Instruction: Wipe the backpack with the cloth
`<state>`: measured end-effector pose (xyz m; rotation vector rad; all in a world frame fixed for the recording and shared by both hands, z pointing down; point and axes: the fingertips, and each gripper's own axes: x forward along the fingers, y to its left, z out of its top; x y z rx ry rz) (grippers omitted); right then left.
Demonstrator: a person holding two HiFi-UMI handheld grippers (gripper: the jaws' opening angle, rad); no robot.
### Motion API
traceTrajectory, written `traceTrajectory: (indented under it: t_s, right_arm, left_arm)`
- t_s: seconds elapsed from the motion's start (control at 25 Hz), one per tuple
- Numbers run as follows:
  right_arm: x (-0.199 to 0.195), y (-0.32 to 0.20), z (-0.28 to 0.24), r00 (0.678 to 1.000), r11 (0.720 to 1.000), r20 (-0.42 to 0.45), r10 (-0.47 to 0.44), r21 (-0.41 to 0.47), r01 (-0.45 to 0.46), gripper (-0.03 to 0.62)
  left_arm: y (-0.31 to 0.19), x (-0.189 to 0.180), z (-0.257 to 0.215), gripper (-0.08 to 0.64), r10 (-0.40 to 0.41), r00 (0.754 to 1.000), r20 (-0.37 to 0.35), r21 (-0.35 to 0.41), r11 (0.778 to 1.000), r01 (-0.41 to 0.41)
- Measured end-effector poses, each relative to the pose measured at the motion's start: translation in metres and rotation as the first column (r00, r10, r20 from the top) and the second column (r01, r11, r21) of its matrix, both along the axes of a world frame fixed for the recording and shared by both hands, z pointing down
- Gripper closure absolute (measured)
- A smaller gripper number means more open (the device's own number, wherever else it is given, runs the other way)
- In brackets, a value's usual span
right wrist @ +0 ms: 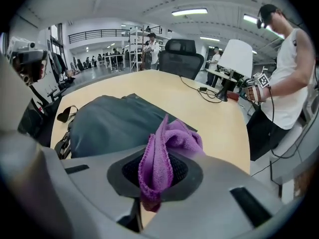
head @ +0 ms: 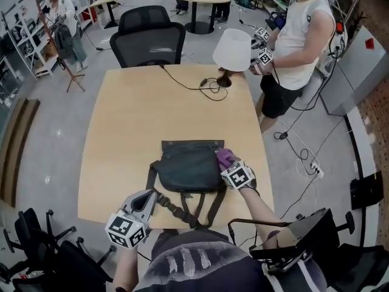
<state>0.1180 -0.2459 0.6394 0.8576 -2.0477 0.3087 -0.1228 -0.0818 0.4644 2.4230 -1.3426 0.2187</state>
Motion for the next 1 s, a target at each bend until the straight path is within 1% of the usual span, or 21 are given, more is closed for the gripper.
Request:
traceTrajectory:
  t_s: [0.08,0.16,0.28,0.44,0.56,0.68,0.76,0.8,0.88,0.92,1.0]
  right_arm:
    - [-0.010,0.013,0.003,1.000,1.000,-0.026,-0.008,-0.011,0.007,0.560]
    - [-0.016,0.023,0.005,0.999,1.000,-0.045,0.014,-0.026,-0.015,0.560]
    - [-0.033,0.023,0.000,0.998,0.999,-0.052,0.032,-0.035,-0.034,0.560]
    - [-0.064,0.040,-0.001,0.998,0.998,-0.061,0.009,-0.064,-0.013,0.560]
    - [-0.091,0.050,0.000,0.999,0.996,-0.047,-0.014,-0.087,0.010,0.560]
    - [-0.123,0.066,0.004,0.998,0.994,-0.035,-0.056,-0.100,0.052,0.560]
    - [-0.140,0.078,0.006,0.993,0.988,-0.044,-0.114,-0.107,0.108,0.560]
    - [-0.148,0.084,0.004,0.991,0.984,-0.026,-0.132,-0.121,0.128,0.560]
    - [-0.168,0.094,0.000,0.988,0.975,0.047,-0.145,-0.165,0.151,0.560]
    - [-0.178,0.097,0.000,0.984,0.969,0.064,-0.164,-0.177,0.173,0.560]
    - [-0.195,0.106,0.003,0.972,0.954,0.055,-0.229,-0.183,0.235,0.560]
  left_arm:
    - [-0.006,-0.014,0.002,0.554,0.022,1.000,-0.007,0.000,1.000,-0.022]
    - [-0.014,-0.027,0.001,0.554,0.044,0.999,-0.018,0.010,0.999,-0.044]
    - [-0.030,-0.043,0.001,0.554,0.077,0.997,-0.029,0.026,0.997,-0.076]
    - [-0.033,-0.058,0.016,0.554,0.104,0.992,-0.072,-0.003,0.995,-0.104]
    - [-0.039,-0.064,0.023,0.554,0.117,0.989,-0.092,-0.008,0.993,-0.118]
    - [-0.041,-0.078,0.024,0.554,0.110,0.990,-0.093,-0.013,0.994,-0.112]
    - [-0.040,-0.085,0.025,0.554,0.110,0.990,-0.092,-0.017,0.994,-0.112]
    - [-0.040,-0.086,0.025,0.554,0.111,0.989,-0.093,-0.016,0.993,-0.113]
    - [-0.044,-0.089,0.028,0.554,0.112,0.989,-0.098,-0.013,0.993,-0.114]
    - [-0.047,-0.089,0.029,0.554,0.112,0.989,-0.101,-0.014,0.993,-0.114]
    - [-0.049,-0.088,0.031,0.554,0.114,0.988,-0.103,-0.021,0.993,-0.117]
